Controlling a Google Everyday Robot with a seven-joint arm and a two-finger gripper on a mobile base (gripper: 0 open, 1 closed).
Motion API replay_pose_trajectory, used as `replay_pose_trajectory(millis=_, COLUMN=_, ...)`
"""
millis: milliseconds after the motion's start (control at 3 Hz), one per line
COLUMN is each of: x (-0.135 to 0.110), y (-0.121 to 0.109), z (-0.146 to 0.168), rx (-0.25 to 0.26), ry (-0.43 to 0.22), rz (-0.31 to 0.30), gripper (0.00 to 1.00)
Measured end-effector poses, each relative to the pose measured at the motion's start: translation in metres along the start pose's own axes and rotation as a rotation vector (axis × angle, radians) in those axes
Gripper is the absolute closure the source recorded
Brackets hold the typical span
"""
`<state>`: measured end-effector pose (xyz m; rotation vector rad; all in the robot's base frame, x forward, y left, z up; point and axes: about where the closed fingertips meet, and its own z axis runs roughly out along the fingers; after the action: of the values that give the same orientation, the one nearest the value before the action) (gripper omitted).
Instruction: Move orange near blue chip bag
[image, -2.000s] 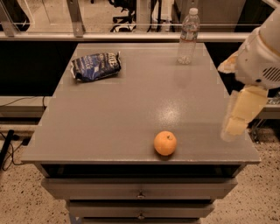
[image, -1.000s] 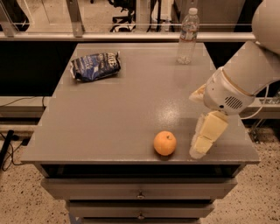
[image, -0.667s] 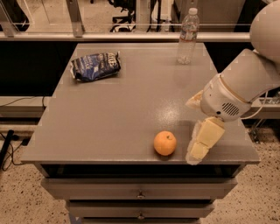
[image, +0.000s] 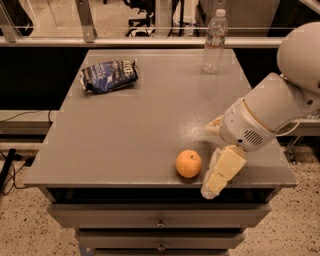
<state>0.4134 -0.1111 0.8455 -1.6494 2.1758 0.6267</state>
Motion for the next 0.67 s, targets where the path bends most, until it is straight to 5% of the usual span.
replay_pose_trajectory(millis=333, x=-0.014, y=0.004, z=0.010, rx=-0.020, ry=-0.056, rz=0.002, gripper=0.00)
replay_pose_trajectory(millis=667, x=-0.027, y=0.008, z=0.015, rx=-0.041, ry=-0.093, rz=0.004, gripper=0.17)
